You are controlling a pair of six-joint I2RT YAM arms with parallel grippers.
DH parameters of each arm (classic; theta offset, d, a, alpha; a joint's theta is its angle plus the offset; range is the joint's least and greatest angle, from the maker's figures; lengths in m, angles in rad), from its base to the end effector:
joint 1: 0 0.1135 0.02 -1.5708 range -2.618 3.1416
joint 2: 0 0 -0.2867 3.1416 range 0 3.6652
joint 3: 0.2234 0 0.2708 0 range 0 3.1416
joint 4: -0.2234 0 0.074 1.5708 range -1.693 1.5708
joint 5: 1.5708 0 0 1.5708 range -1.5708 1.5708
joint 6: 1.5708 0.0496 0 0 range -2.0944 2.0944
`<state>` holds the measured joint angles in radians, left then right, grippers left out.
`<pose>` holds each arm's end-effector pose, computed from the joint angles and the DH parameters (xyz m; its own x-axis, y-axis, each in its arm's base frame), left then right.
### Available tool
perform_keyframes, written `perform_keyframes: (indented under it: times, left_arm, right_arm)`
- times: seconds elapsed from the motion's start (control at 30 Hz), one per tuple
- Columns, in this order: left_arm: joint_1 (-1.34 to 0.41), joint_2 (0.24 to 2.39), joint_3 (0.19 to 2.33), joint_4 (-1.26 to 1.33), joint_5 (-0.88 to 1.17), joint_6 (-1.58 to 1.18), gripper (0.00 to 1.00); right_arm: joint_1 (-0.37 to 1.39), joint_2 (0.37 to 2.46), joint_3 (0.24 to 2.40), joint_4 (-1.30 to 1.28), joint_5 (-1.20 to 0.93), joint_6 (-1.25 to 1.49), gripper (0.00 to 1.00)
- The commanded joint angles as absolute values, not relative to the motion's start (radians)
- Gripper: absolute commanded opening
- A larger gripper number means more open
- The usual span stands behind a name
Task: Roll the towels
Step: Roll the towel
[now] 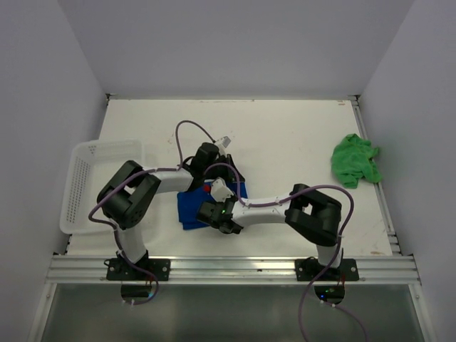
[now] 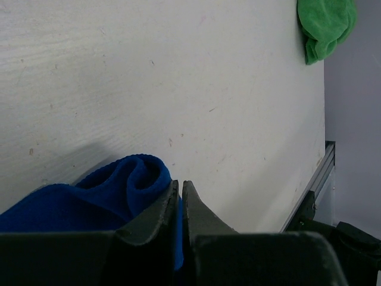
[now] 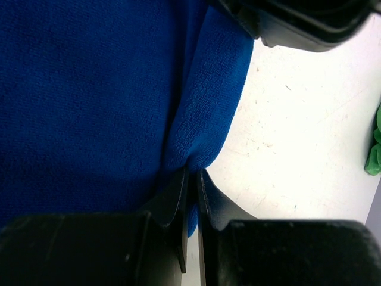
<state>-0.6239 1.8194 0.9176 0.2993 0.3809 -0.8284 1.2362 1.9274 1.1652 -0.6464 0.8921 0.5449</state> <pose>0.3141 -0.2488 0.1534 -0.8937 -0.1995 -0.4018 0.1958 0.6323 -0.7495 0.1578 0.3363 0.1395 -0.5631 -0.6287 -0.5363 -0.3038 0.7610 -0.5732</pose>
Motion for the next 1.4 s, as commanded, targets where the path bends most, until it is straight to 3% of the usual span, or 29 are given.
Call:
perform_keyframes:
  times: [0.0,0.27,0.6,1.0,1.13,1.37]
  left_arm:
    - [-0.624,1.876,0.902,0.348,0.373,-0.821,0.09]
    - [-0.627,1.933,0.882,0.304,0.310,-0.796,0.06]
    - [-0.623,1.951,0.874,0.268,0.278,-0.767,0.04]
    - [-0.624,1.924,0.854,0.276,0.250,-0.768,0.03]
    - [-0.626,1.921,0.854,0.278,0.252,-0.770,0.03]
    - [-0.624,1.907,0.851,0.273,0.245,-0.769,0.03]
  right_arm:
    - [1.246,1.888,1.140,-0.571,0.847,0.566,0.00]
    - [1.243,1.870,1.117,-0.537,0.834,0.613,0.00]
    - [1.223,1.735,1.035,-0.453,0.847,0.695,0.22]
    - [1.164,1.520,0.878,-0.376,0.749,0.808,0.34]
    - [1.103,1.395,0.758,-0.290,0.649,0.844,0.38]
    - [0.913,1.221,0.516,0.089,0.364,0.929,0.49]
